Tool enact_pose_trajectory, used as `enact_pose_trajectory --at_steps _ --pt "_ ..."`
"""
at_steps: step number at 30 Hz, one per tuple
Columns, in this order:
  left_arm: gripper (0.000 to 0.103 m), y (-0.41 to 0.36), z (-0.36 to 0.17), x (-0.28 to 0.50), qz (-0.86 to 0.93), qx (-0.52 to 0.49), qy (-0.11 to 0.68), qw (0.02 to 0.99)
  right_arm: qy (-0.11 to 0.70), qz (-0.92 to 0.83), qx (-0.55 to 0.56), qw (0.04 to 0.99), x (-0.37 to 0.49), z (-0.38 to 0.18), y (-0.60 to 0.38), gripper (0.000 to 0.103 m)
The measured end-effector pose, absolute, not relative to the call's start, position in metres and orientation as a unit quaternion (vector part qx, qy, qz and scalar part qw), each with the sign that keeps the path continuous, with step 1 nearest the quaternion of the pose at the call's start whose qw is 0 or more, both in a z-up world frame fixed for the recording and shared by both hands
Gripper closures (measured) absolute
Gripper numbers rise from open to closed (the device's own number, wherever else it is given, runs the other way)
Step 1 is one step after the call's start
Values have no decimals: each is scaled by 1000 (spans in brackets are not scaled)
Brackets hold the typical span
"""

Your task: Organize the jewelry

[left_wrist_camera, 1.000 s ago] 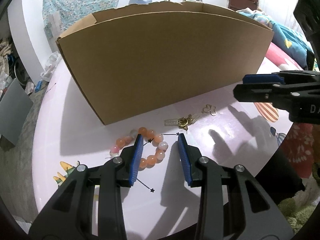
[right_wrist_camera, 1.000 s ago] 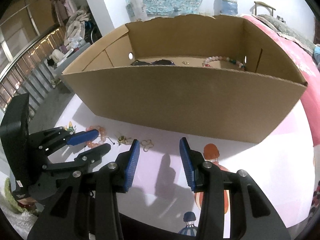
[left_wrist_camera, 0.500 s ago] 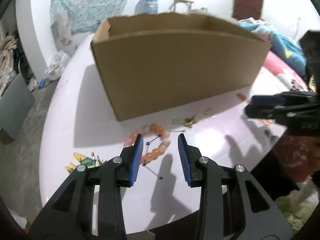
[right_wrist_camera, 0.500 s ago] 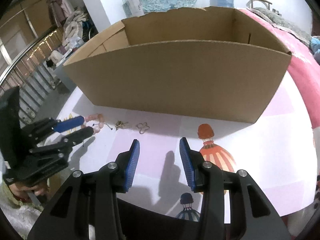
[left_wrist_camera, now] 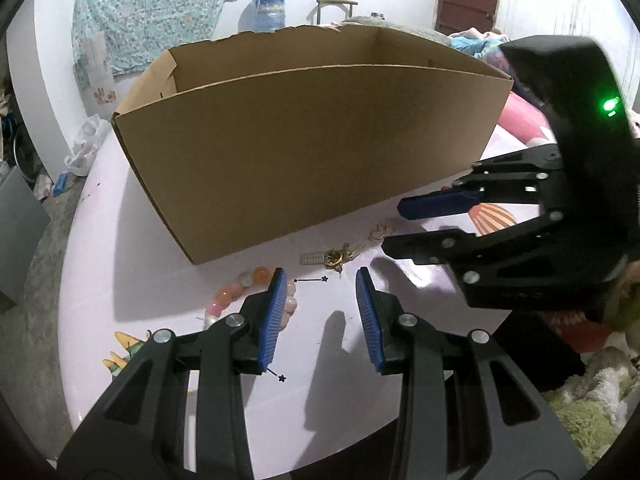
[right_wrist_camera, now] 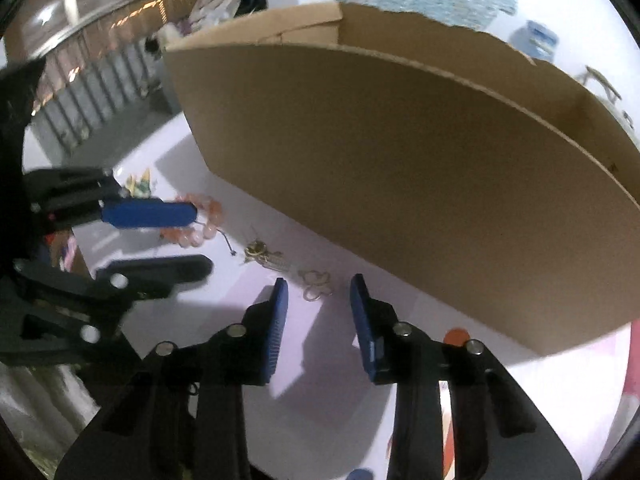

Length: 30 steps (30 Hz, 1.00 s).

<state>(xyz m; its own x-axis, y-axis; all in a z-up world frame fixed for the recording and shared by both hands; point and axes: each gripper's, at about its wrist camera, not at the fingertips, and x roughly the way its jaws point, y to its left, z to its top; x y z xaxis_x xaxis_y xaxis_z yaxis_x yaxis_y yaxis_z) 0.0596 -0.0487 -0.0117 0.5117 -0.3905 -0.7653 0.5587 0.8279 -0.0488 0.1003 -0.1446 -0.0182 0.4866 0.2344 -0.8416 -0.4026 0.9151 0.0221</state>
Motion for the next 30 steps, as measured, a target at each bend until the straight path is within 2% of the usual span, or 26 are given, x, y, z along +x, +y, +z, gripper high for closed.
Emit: enact_pose_trajectory --at_steps 4,6,8,22,27,30 --pt "69 -48 -13 61 -275 100 416 861 476 205 -104 849 108 -19 -144 79" --pt "69 -48 -13 61 -275 99 418 860 481 216 -109 843 109 -18 -142 87" --pt "69 -48 -14 62 -277 97 420 859 483 221 -119 838 109 -18 -140 90" --pt "69 -54 -14 69 -285 102 426 853 507 135 -51 850 95 -13 -179 90" --pt "84 -63 -15 78 -289 109 426 850 503 108 -15 857 81 -18 -191 90" --pt "86 -67 -16 84 -293 110 430 847 499 105 -8 860 81 -20 -193 90"
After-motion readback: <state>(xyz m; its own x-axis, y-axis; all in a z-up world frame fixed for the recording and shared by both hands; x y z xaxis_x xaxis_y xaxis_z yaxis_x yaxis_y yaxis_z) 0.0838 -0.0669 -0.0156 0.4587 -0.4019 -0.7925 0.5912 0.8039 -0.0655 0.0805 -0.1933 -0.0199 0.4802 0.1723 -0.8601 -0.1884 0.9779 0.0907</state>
